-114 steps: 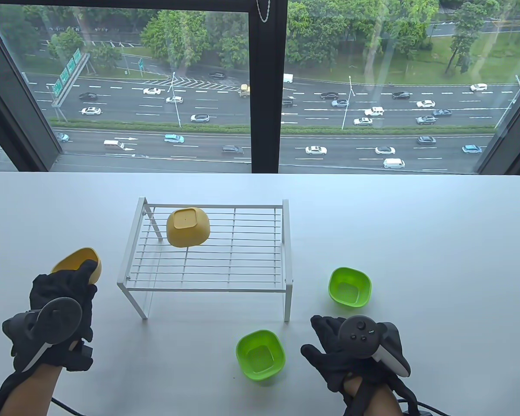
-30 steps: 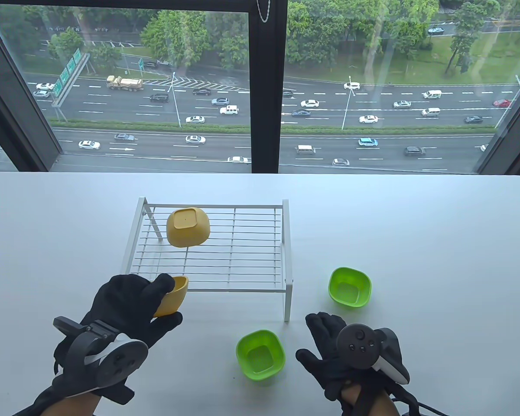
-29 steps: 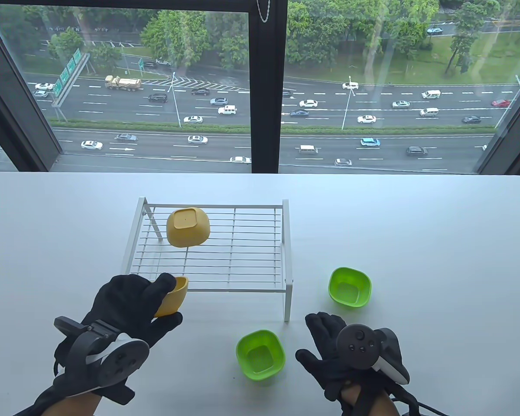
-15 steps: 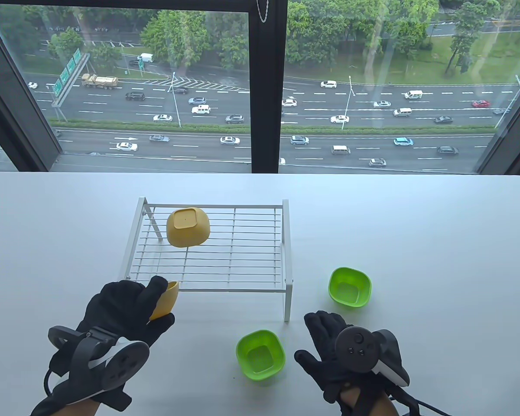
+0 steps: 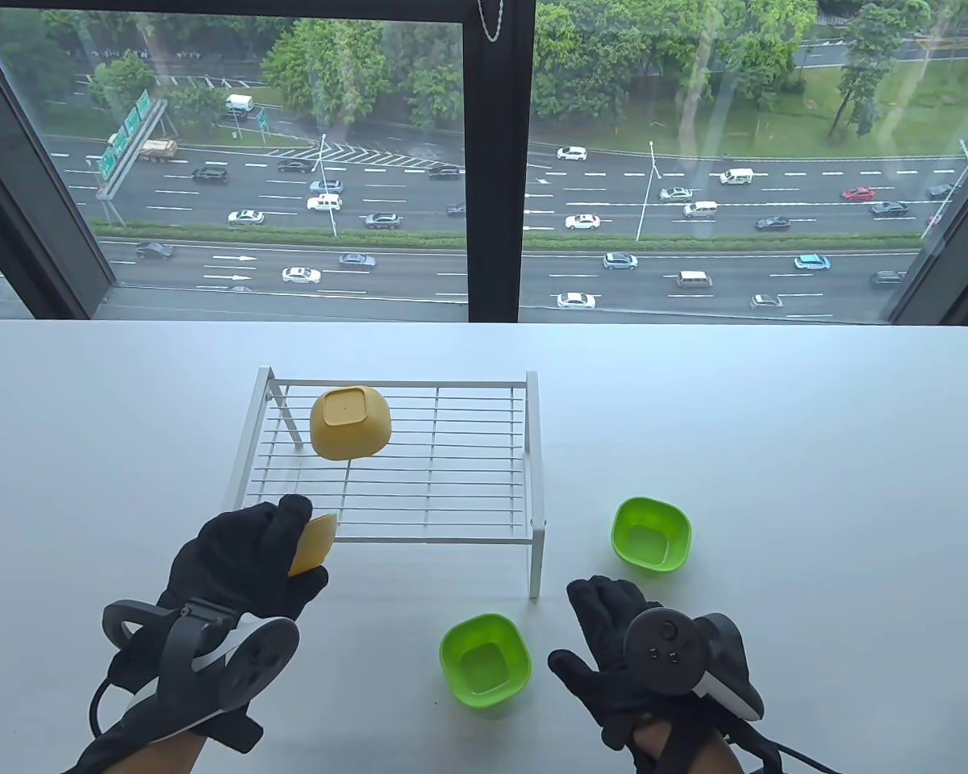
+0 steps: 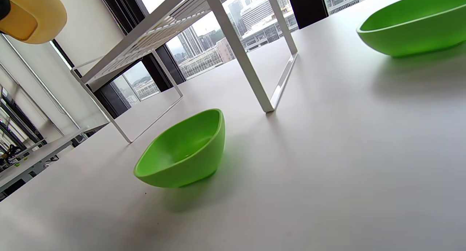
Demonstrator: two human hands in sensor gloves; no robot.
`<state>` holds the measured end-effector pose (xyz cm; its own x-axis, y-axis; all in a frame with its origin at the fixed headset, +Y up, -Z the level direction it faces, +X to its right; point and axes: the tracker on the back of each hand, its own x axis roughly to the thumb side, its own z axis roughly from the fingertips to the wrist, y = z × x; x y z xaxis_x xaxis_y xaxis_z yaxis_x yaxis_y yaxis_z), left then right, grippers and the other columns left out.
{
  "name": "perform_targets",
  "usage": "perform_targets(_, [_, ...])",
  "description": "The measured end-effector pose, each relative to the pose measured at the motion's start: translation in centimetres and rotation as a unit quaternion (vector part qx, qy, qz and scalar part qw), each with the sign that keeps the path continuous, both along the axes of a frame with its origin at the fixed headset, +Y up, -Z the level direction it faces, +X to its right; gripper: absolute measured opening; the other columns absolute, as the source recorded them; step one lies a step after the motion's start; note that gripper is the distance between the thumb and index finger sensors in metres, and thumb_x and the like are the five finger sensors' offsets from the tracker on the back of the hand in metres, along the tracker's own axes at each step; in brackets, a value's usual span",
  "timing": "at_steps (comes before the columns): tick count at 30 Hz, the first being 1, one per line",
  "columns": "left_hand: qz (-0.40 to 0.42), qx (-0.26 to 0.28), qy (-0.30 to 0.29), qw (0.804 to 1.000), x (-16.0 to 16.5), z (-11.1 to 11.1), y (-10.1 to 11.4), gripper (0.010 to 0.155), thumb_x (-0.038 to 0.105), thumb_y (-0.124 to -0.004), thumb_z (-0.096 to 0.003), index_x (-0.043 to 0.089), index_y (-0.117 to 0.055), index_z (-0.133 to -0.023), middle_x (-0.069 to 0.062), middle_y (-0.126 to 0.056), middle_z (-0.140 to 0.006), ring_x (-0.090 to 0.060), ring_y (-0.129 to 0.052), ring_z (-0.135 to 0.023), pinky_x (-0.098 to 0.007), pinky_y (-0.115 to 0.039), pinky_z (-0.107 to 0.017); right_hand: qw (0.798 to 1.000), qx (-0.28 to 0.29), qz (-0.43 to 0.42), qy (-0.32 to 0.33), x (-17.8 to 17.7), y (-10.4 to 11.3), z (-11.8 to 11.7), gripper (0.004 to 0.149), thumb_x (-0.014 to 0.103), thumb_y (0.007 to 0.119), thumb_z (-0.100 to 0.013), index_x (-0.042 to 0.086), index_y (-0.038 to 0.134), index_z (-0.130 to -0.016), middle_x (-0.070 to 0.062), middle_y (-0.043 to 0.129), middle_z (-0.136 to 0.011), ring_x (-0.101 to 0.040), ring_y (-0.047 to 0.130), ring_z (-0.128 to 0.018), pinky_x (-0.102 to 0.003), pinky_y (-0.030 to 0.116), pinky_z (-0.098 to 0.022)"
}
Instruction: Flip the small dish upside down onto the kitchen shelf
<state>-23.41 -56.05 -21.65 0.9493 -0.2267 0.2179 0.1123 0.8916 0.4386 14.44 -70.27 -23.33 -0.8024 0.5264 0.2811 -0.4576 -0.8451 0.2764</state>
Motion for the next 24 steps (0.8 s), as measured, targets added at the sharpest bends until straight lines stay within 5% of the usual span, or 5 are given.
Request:
perform_targets(18, [0.113, -0.058, 0.053, 0.99, -2.2, -4.4, -0.8, 0.08, 0.059, -0.07, -0.0464, 0.022, -0.041, -0.111, 0.001, -0.079, -0.097, -0.018, -0.103, -0.07, -0.035, -0.097, -0.048, 1.0, -0.019, -0.02, -0.014, 0.5, -0.3, -0.7, 0.083, 0.065, 0.061, -0.051, 0.017, 0.03, -0.111, -0.019, 0.028, -0.117, -0.049, 0.025, -0.104, -0.072, 0.026, -0.07])
perform_targets(24, [0.155, -0.09, 0.078, 0.981, -2.7, -5.9, -0.9, 0.073, 0.057, -0.069, -0.048, 0.039, -0.039, -0.111, -0.005, -0.084, -0.1, -0.026, -0.104, -0.074, -0.036, -0.098, -0.046, 0.999, -0.031, -0.034, -0.021, 0.8, -0.8, -1.0, 0.083, 0.065, 0.062, -0.051, 0.017, 0.03, -0.111, -0.019, 0.028, -0.117, -0.049, 0.026, -0.104, -0.072, 0.025, -0.07])
